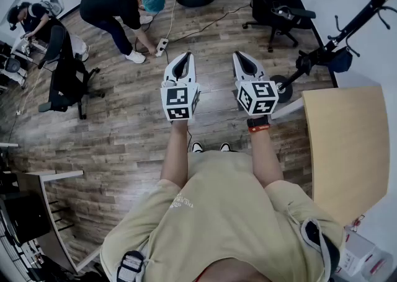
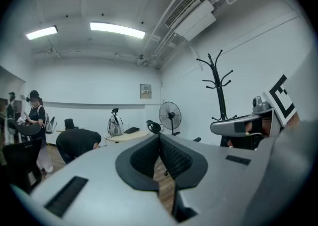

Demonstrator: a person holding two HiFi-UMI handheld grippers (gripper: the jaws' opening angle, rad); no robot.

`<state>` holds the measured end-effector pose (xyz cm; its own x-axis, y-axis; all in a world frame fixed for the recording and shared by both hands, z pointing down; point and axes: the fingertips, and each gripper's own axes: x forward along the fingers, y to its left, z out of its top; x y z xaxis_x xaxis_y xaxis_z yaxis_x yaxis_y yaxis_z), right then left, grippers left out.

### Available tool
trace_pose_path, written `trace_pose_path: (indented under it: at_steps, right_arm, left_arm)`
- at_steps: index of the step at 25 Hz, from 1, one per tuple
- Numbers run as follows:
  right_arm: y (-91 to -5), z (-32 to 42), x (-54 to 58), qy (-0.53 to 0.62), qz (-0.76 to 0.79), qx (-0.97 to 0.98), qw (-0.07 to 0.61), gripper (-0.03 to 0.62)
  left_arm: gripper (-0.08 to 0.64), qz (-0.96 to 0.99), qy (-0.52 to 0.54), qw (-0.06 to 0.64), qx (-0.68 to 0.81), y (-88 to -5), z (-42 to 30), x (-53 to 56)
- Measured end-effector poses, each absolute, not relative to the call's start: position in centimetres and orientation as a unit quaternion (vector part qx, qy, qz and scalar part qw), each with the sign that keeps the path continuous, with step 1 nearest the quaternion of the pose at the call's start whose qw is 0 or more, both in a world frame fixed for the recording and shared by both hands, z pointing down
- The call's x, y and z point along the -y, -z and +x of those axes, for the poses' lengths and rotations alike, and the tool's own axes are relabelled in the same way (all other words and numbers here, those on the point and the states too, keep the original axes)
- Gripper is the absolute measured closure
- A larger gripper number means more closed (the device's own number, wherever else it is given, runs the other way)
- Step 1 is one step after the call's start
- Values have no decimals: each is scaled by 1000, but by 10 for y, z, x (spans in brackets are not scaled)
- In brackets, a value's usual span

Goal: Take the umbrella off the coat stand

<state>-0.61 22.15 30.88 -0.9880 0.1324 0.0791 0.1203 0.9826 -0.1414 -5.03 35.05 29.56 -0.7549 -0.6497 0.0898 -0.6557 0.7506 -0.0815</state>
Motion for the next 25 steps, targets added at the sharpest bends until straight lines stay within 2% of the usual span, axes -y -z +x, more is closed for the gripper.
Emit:
trace_pose_path:
  at_steps: [14, 20, 25]
  right_arm:
    - [-318, -6, -167, -85, -43, 995, 31, 575]
    - [-346, -53, -143, -89, -17, 995, 41, 575]
    - [-350, -118, -81, -107, 33, 993, 37, 575]
  left_arm:
    - [535, 385, -58, 13, 921, -299, -46, -284]
    - [535, 417, -50, 13, 907, -323, -104, -246]
    - [535, 476, -60, 5, 877, -325, -173, -172]
